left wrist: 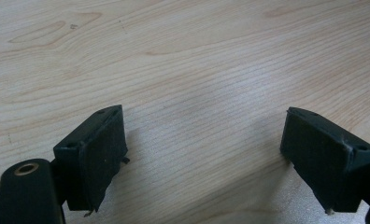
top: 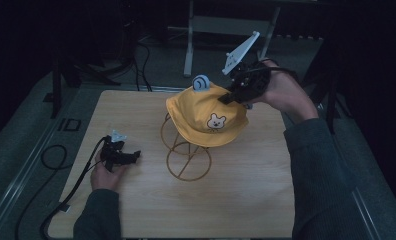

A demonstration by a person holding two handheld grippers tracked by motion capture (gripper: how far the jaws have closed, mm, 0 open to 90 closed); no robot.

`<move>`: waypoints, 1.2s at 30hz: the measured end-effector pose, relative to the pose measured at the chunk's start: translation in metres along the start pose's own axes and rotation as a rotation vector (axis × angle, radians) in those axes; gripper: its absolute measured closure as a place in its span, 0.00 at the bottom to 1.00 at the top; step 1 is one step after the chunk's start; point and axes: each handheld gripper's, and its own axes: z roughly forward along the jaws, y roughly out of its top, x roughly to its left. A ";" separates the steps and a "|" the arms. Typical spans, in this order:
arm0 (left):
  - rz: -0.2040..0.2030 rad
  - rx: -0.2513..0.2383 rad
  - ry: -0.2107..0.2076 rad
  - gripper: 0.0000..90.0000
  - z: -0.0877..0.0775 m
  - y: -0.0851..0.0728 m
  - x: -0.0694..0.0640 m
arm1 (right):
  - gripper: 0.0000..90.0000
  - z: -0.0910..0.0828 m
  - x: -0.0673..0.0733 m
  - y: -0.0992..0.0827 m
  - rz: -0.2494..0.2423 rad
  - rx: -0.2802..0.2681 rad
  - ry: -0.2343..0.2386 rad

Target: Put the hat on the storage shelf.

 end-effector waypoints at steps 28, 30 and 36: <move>0.003 0.003 0.000 0.16 0.000 0.000 0.000 | 0.86 0.050 0.009 0.053 -0.073 0.127 0.010; 0.003 0.001 0.001 0.16 0.000 0.000 0.000 | 0.86 0.054 0.011 0.056 -0.077 0.128 0.014; 0.000 0.000 0.000 0.16 0.000 0.000 0.000 | 0.85 0.068 0.014 0.061 -0.087 0.141 0.018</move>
